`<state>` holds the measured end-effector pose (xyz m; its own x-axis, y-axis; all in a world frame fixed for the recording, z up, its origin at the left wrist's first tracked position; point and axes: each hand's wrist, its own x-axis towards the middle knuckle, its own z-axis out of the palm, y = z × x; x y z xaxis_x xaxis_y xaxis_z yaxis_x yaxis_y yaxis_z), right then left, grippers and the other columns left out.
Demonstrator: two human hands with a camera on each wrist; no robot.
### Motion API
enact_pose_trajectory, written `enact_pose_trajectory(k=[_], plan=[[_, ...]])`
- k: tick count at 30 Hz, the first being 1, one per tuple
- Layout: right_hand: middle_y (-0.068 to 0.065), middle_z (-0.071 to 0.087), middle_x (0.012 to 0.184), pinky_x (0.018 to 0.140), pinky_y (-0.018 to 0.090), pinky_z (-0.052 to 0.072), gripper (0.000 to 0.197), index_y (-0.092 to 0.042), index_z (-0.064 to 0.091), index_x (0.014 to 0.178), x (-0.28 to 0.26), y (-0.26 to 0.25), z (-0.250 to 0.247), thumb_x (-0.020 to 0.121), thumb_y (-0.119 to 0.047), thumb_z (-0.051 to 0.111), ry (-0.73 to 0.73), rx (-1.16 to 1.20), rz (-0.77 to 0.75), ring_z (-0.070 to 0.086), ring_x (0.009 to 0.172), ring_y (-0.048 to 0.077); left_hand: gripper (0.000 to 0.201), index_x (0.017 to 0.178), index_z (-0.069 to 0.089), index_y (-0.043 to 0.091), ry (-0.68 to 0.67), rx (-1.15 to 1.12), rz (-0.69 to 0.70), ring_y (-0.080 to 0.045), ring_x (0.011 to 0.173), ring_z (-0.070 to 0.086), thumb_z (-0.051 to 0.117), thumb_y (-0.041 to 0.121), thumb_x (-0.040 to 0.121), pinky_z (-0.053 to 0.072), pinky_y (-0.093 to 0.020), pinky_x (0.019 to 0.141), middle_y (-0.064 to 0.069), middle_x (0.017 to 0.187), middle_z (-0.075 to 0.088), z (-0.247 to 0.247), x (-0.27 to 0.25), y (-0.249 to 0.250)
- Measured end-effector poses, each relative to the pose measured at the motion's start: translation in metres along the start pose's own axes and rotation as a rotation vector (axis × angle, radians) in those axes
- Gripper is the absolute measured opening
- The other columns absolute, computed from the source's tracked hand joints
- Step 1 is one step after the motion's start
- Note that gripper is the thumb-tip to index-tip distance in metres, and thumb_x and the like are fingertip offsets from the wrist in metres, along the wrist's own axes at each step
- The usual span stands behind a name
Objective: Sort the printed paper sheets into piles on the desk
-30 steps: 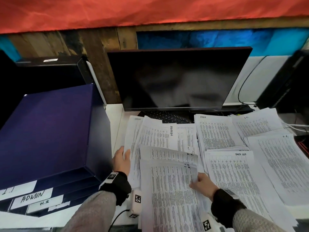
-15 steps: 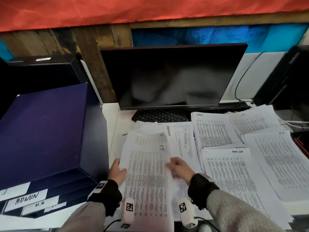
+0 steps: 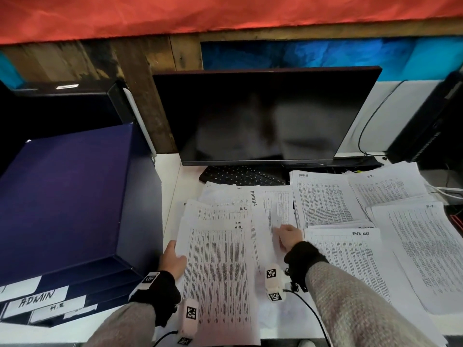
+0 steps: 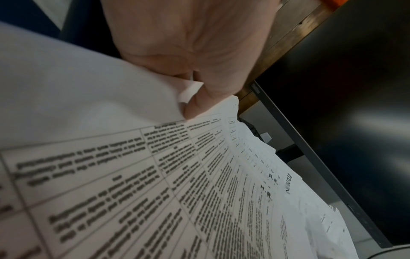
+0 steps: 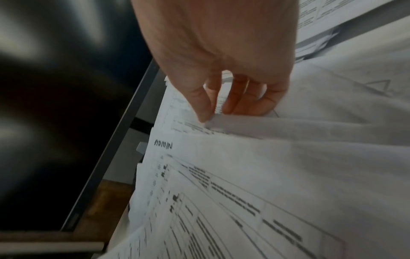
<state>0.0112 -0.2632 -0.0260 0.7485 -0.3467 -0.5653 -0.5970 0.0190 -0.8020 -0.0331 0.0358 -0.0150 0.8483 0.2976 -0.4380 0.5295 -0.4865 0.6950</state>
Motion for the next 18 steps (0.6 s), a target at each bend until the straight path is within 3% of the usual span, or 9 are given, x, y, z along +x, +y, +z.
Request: enact_pose_trajectory(k=[2, 4, 6, 9, 15, 18], plan=[[0.002, 0.046, 0.06, 0.055, 0.02, 0.04, 0.024, -0.014, 0.049, 0.066, -0.014, -0.002, 0.003, 0.084, -0.004, 0.061, 0.027, 0.024, -0.113, 0.042, 0.059, 0.016, 0.032, 0.112, 0.049, 0.005, 0.014, -0.003, 0.0, -0.023, 0.082, 0.055, 0.04, -0.01, 0.086, 0.041, -0.025, 0.068, -0.011, 0.101, 0.062, 0.0, 0.001, 0.0], [0.001, 0.05, 0.063, 0.065, 0.026, 0.041, 0.028, -0.015, 0.049, 0.061, -0.03, -0.003, 0.005, 0.081, -0.005, 0.066, -0.025, 0.016, -0.222, 0.047, 0.064, 0.017, 0.032, 0.113, 0.049, 0.004, 0.037, -0.002, -0.007, -0.024, 0.083, 0.055, 0.04, -0.01, 0.086, 0.041, -0.025, 0.067, -0.011, 0.1, 0.061, 0.002, 0.003, -0.001], [0.011, 0.059, 0.075, 0.078, 0.032, 0.045, 0.022, -0.012, 0.056, 0.064, -0.048, -0.002, 0.007, 0.079, -0.008, 0.071, -0.111, -0.011, -0.31, 0.055, 0.077, 0.023, 0.033, 0.113, 0.049, 0.004, 0.058, 0.001, -0.012, -0.027, 0.083, 0.055, 0.04, -0.01, 0.085, 0.042, -0.027, 0.07, -0.011, 0.099, 0.061, 0.004, 0.004, -0.001], [0.019, 0.064, 0.088, 0.084, 0.039, 0.047, 0.021, -0.012, 0.059, 0.064, -0.07, 0.004, 0.009, 0.074, -0.012, 0.077, -0.186, -0.028, -0.376, 0.059, 0.087, 0.032, 0.036, 0.117, 0.049, 0.004, 0.082, 0.019, -0.016, -0.028, 0.084, 0.055, 0.04, -0.009, 0.085, 0.042, -0.028, 0.071, -0.012, 0.099, 0.062, 0.007, 0.006, 0.0], [0.001, 0.064, 0.077, 0.076, 0.025, 0.049, 0.018, -0.011, 0.059, 0.068, -0.096, 0.004, 0.01, 0.08, -0.01, 0.073, -0.311, 0.116, -0.332, 0.059, 0.076, 0.012, 0.043, 0.127, 0.044, 0.006, 0.083, 0.055, -0.022, -0.027, 0.081, 0.054, 0.041, -0.006, 0.086, 0.041, -0.028, 0.069, -0.008, 0.097, 0.058, 0.007, 0.007, 0.0], [0.002, 0.06, 0.081, 0.078, 0.031, 0.043, 0.021, -0.017, 0.055, 0.068, -0.094, -0.001, 0.006, 0.084, -0.013, 0.067, -0.357, 0.184, -0.252, 0.054, 0.08, 0.016, 0.043, 0.128, 0.043, 0.006, 0.072, 0.058, -0.026, -0.026, 0.081, 0.054, 0.041, -0.006, 0.086, 0.041, -0.028, 0.07, -0.007, 0.098, 0.058, 0.006, 0.007, 0.001]])
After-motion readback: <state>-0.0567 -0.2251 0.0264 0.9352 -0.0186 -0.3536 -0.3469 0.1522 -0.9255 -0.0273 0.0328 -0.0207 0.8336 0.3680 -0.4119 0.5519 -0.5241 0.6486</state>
